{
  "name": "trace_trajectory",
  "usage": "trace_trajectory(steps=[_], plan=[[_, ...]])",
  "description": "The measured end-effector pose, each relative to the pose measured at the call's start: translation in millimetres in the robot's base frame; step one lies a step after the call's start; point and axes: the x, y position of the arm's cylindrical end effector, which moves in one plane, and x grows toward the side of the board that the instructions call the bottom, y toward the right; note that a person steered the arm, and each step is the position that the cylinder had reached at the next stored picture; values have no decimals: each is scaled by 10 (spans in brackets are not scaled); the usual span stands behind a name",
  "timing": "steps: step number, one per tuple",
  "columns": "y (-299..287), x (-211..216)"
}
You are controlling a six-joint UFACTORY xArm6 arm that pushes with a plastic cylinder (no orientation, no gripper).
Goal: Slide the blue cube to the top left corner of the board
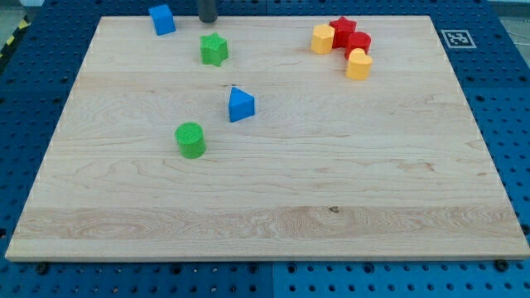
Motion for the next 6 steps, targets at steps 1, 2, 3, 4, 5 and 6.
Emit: trace_trajectory(steps=[1, 2, 3, 4, 5, 6], plan=[[-18, 1], [-93, 2], [-181, 8], [-253, 2], [-280, -2], [-340, -2]])
